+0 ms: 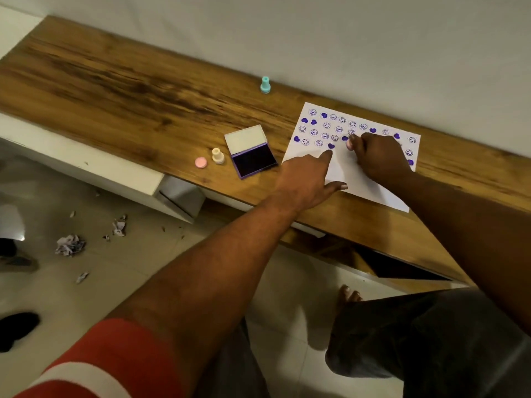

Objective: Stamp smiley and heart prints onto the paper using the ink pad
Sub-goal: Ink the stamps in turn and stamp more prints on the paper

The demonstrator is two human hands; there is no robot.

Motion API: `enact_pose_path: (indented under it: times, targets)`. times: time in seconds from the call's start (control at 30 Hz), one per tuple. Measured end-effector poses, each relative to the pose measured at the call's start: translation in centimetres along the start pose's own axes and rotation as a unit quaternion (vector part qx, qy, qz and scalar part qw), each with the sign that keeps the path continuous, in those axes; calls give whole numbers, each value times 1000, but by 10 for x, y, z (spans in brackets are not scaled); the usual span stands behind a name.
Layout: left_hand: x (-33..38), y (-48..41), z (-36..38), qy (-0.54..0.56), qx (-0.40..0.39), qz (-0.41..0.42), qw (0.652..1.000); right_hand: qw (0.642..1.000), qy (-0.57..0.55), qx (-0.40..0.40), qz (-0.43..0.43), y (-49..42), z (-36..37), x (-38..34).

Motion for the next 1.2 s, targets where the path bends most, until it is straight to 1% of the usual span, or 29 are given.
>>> enact_pose_path:
  times: [0.1, 0.27, 0.43, 0.63, 0.83, 0.9, 0.97, 1.1, 1.13, 1.17, 1.2]
  targets:
    - [5, -8, 9, -7, 2, -17, 1000, 1000, 19, 16, -16, 1, 0, -3]
    - [8, -12, 38, 27, -40, -42, 998, 997, 73, 13, -31, 3, 1, -6]
    - [9, -11, 38, 32, -37, -48, 998, 990, 133, 3, -39, -2, -1, -11]
    - [8, -11, 38, 40, -42, -53, 997, 986, 161, -8, -35, -5, -4, -18]
    - [8, -11, 38, 45, -42, -58, 996, 980, 189, -20, -54, -5, -10, -27]
    - [8, -11, 38, 59, -44, -62, 995, 973, 220, -5, -71, -6, -21, -35]
    - [7, -11, 40, 74, -50, -68, 994, 968, 237, 33, -76, -10, -42, -45]
    - [6, -12, 42, 77, -50, -67, 993, 960, 195, 190, -60, -11, -102, -55]
    - [5, -13, 42, 76, -48, -67, 994, 959, 182, 212, -49, -9, -105, -53]
    - [5, -13, 41, 74, -45, -66, 994, 965, 169, 197, -42, -7, -96, -50]
    - [5, -13, 41, 73, -42, -65, 994, 975, 158, 149, -39, -5, -75, -47]
Point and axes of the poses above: each hand's wrist, its own y-axis away from the middle knuckle, its own z-axis out of the palm, x = y × z, the point moved 8 cm from there along -y, towards the middle knuckle, and after that the axes turned 7 degrees about -x, right-handed, at the moved point
